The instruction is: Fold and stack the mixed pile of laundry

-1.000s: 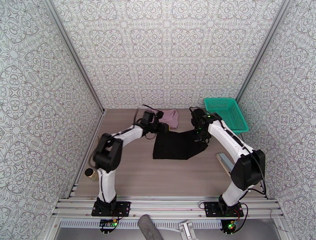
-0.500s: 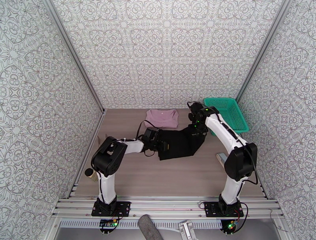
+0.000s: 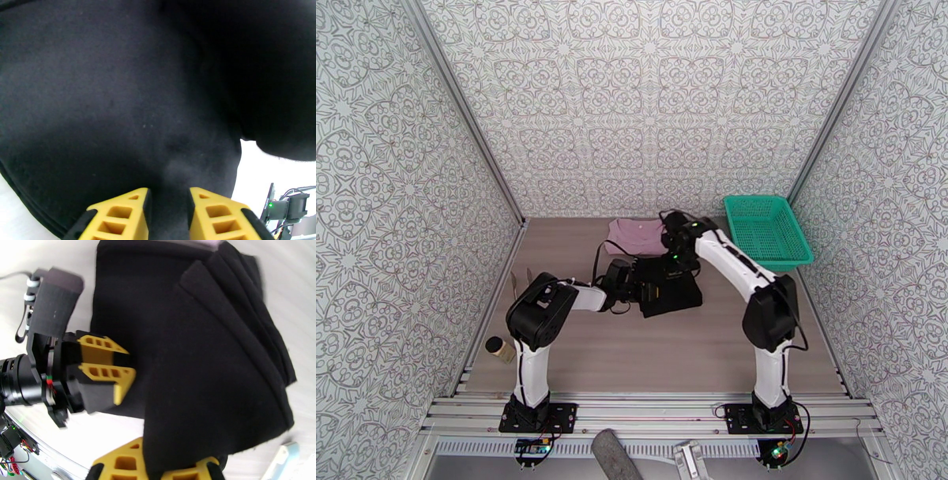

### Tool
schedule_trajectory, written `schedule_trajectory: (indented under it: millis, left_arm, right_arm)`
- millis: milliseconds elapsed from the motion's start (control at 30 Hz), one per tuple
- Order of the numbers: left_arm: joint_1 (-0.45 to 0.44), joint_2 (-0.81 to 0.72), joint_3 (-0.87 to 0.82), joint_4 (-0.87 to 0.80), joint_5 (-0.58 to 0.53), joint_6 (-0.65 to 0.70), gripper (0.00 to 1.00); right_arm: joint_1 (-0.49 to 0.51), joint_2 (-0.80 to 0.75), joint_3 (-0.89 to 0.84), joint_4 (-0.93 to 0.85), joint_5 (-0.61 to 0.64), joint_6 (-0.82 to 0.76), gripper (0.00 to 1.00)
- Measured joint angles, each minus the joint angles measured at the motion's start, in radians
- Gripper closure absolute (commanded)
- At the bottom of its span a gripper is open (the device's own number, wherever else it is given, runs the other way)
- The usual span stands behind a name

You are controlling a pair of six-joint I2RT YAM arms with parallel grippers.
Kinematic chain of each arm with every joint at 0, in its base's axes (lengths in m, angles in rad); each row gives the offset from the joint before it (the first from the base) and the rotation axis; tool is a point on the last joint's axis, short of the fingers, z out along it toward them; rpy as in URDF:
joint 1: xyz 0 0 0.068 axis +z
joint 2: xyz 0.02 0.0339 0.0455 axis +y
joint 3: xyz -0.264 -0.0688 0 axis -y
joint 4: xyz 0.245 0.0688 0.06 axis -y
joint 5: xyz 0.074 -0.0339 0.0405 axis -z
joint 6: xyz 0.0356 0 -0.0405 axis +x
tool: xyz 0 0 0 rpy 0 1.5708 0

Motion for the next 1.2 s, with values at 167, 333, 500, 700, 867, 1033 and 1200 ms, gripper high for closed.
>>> schedule_trajectory:
  millis: [167, 333, 500, 700, 867, 1033, 1200]
  left_arm:
    - [0.002, 0.0, -0.012, 0.024, 0.0, 0.0, 0.68]
    - [0.011, -0.014, -0.035, 0.034, 0.0, 0.001, 0.67]
    - [0.041, -0.092, -0.059, -0.095, -0.014, 0.035, 0.55]
    - [0.049, -0.273, -0.031, -0.396, -0.071, 0.132, 0.41]
    - [0.038, -0.459, 0.07, -0.604, -0.117, 0.206, 0.38]
    - [0.034, -0.648, 0.076, -0.748, -0.184, 0.222, 0.38]
    - [0.034, -0.765, 0.005, -0.806, -0.219, 0.187, 0.41]
  right_arm:
    - [0.031, 0.071, 0.0, 0.042, -0.01, 0.044, 0.86]
    - [0.034, 0.083, 0.012, 0.062, -0.032, 0.072, 0.61]
    - [0.034, 0.08, 0.054, 0.066, -0.035, 0.069, 0.49]
    - [0.034, 0.046, 0.114, 0.052, -0.035, 0.062, 0.49]
    - [0.034, -0.055, 0.121, 0.057, -0.036, 0.062, 0.51]
    - [0.034, -0.197, -0.035, 0.138, -0.057, 0.056, 0.78]
    - [0.033, -0.203, -0.237, 0.261, -0.096, 0.058, 0.9]
